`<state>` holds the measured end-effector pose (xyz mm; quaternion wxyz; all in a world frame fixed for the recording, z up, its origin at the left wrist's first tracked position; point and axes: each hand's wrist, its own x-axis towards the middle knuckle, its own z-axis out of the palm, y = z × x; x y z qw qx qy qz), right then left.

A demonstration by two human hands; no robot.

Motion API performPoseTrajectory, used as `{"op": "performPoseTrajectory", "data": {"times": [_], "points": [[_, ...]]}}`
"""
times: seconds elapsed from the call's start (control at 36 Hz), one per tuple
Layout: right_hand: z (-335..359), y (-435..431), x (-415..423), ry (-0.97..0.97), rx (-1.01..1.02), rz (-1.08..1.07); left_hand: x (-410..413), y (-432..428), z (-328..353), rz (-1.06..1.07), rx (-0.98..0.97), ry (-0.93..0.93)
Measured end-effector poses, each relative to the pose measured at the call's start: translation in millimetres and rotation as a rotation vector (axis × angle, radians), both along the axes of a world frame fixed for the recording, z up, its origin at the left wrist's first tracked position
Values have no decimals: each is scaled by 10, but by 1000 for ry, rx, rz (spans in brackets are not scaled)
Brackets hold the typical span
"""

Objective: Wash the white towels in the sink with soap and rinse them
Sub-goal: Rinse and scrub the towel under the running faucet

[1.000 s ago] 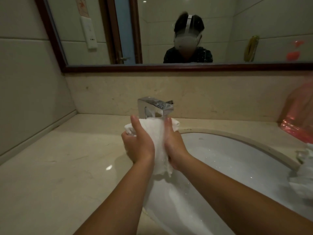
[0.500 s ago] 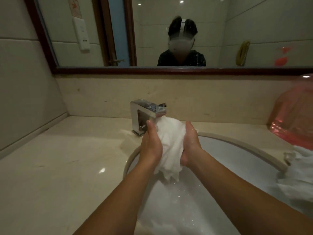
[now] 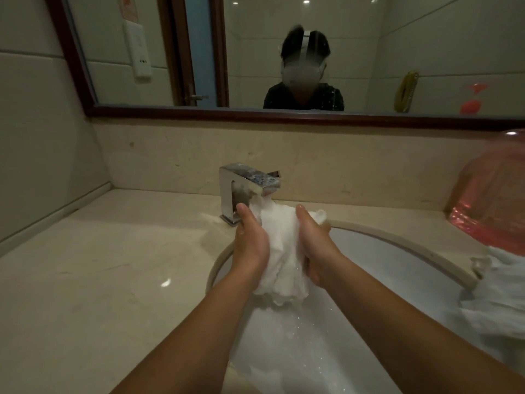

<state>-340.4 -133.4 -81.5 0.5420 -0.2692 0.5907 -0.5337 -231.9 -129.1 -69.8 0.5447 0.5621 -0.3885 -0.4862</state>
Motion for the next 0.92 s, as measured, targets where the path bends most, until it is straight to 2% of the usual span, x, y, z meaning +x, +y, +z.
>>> {"op": "performPoseTrajectory", "data": {"times": [0.08, 0.17, 0.28, 0.39, 0.47, 0.56, 0.67, 0.72, 0.83, 0.92], "points": [[29, 123, 52, 7, 6, 37, -10, 130, 4, -74, -107, -215], [-30, 154, 54, 99, 11, -34, 44, 188, -9, -133, -197, -285], [-136, 92, -141, -164, -16, -7, 113, 132, -25, -121, -209, -174], [-78, 102, -168, -310, -170, 43, 92, 115, -17, -55, -211, -224], [3, 123, -126, -434, -302, 1, 94, 101, -38, -19, -217, -240], [51, 118, -99, -504, -349, -73, 72, 67, -74, -73, -148, -175], [84, 98, -120, -536, -387, -88, 19, -152, -254, -98, -22, 66], [95, 108, -118, -551, -389, -59, 2, -71, -135, -140, 58, 160], [54, 87, -144, -538, -325, 46, 59, 42, 2, -151, 150, 195], [37, 79, -161, -443, -280, 118, 89, -126, -161, -117, 139, 185]]}}
